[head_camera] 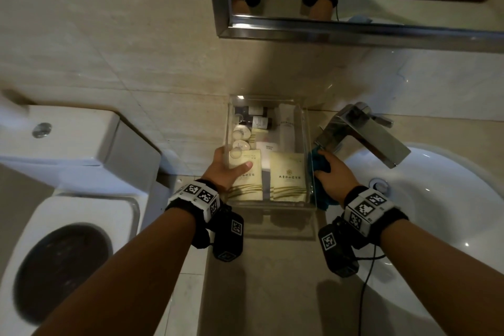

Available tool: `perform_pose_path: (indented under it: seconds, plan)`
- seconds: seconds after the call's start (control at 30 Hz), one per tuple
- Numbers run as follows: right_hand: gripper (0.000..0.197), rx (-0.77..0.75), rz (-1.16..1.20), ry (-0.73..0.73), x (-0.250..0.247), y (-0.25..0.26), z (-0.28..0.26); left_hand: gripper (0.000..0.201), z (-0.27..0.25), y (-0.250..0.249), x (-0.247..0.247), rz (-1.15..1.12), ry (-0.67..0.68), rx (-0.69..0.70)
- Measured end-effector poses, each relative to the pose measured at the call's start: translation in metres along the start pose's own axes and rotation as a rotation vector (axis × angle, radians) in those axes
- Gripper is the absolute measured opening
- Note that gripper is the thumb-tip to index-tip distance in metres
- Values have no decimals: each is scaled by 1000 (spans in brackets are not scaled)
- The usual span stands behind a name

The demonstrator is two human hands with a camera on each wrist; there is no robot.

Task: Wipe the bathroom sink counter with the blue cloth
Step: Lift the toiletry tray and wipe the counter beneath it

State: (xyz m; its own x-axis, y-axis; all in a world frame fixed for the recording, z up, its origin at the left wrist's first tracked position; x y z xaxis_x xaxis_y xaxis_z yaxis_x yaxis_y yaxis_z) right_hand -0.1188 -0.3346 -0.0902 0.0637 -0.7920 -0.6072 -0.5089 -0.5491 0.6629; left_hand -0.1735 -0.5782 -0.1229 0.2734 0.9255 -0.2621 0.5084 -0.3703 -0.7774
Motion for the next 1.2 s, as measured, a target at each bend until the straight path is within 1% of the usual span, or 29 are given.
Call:
perform_pose_path:
  seconds: [0.1,0.23,0.4,0.63,0.77,0.93,1.0,1.1,1.2]
  plan:
    - [45,-5,25,1,2,0,-3,71,-1,1,-1,-5,-20,28]
    - [39,-13,78,-32,3,2,-7,73,-6,5,-3,-56,-48,50]
    - [41,-9,102,-54,-2,5,-9,77,-15,3,-2,-125,-53,78]
    - [40,-55,80,-26,1,13,-28,87,-41,8,-10,-295,-13,74]
    - [33,-74,80,-18,3,25,-40,96,-55,8,-23,-294,4,103]
    - [29,-99,71,30,9,44,-52,102,-75,14,-39,-368,-9,115]
    - [30,-133,49,26,13,52,-56,105,-82,17,-47,-389,-22,116]
    - [33,-165,38,28,20,64,-59,101,-92,18,-60,-439,-55,128]
    - [37,-174,-1,65,28,74,-58,94,-100,21,-71,-488,-90,140]
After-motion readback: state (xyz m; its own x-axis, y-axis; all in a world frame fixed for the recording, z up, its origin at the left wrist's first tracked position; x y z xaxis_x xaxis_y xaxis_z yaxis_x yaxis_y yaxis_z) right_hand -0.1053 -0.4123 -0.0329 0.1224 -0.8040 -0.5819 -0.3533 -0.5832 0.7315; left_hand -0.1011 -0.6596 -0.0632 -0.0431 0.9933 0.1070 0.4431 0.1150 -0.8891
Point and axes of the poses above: each hand's wrist, its own z-axis towards the middle knuckle, its own x-axis out of the palm, y = z × x, the point moved 6 cm from there along z, towards the middle knuckle, and after that the axes turned 3 degrees about -y, right-handed, at the moved point
